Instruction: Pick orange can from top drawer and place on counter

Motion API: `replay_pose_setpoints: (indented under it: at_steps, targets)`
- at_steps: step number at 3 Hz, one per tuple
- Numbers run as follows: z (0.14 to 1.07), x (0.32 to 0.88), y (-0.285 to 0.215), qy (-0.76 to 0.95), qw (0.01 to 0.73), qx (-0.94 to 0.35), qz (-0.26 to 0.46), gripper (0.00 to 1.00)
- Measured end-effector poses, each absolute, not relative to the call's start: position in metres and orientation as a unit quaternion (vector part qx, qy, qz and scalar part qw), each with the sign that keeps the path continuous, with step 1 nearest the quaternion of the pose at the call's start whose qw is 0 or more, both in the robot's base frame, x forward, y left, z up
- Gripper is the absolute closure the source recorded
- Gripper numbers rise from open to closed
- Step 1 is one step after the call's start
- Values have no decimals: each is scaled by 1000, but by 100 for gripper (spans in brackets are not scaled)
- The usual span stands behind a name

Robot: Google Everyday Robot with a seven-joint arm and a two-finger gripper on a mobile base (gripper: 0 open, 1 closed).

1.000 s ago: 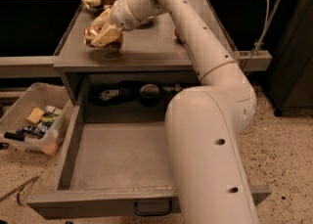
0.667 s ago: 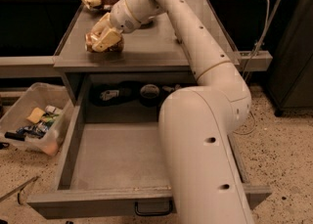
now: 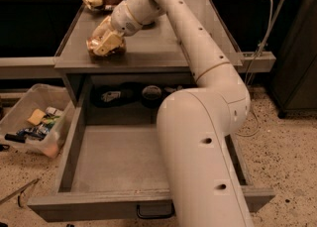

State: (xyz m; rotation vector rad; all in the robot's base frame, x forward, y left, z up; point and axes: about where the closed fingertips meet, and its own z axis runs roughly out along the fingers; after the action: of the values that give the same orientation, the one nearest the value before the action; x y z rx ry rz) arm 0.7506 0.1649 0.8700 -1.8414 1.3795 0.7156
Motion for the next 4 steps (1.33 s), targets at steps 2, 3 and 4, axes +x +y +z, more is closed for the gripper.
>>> replay_pose_setpoints:
  at_steps: [2, 3, 4]
  targets:
    - [870, 751, 165, 535, 358, -714, 277, 35]
    - [870, 751, 165, 535, 358, -714, 277, 13]
    - [870, 751, 165, 535, 358, -714, 277, 0]
